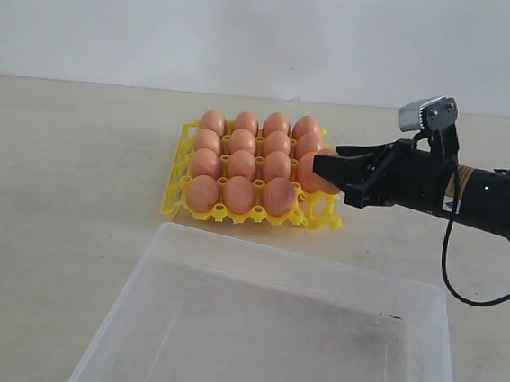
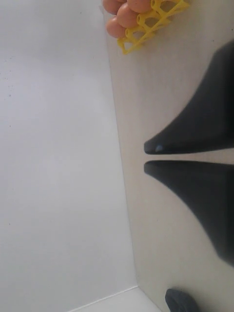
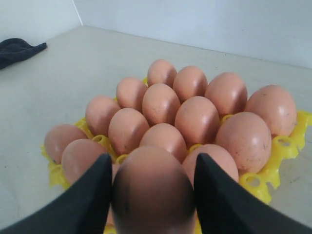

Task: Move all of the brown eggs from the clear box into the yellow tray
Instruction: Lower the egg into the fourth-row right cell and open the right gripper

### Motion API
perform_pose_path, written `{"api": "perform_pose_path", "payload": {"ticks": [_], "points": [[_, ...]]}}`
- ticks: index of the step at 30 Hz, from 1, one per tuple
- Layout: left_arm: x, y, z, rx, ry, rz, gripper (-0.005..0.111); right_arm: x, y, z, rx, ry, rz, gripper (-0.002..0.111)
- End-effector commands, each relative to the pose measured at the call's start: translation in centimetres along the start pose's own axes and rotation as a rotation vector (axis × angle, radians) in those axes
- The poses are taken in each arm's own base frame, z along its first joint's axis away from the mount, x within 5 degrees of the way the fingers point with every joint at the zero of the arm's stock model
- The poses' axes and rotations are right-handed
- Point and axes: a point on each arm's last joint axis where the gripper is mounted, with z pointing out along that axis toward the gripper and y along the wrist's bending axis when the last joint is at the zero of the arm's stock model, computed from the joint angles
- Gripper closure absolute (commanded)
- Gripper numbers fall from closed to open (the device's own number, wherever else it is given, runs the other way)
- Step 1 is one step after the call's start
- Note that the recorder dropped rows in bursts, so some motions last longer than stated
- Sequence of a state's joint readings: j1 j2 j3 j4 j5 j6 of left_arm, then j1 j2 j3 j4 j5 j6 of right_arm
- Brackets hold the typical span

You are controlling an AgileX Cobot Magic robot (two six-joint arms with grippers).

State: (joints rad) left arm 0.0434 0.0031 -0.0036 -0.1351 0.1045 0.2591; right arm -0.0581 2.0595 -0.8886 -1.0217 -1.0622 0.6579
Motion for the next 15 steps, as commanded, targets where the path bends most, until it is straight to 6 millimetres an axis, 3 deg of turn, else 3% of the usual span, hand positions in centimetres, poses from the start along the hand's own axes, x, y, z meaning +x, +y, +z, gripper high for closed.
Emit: {"api": "perform_pose_path", "payload": {"ticks": [1,15], "points": [[0.1,0.0,0.0,0.006,-0.002,0.0,0.103,-0.6,0.3,0.1,-0.015,-0.009,-0.024,0.109],[0.1,0.0,0.0,0.006,-0.004,0.0,0.103,0.7,1.3,1.5,-0.03,0.065,-0.065,0.109]]}}
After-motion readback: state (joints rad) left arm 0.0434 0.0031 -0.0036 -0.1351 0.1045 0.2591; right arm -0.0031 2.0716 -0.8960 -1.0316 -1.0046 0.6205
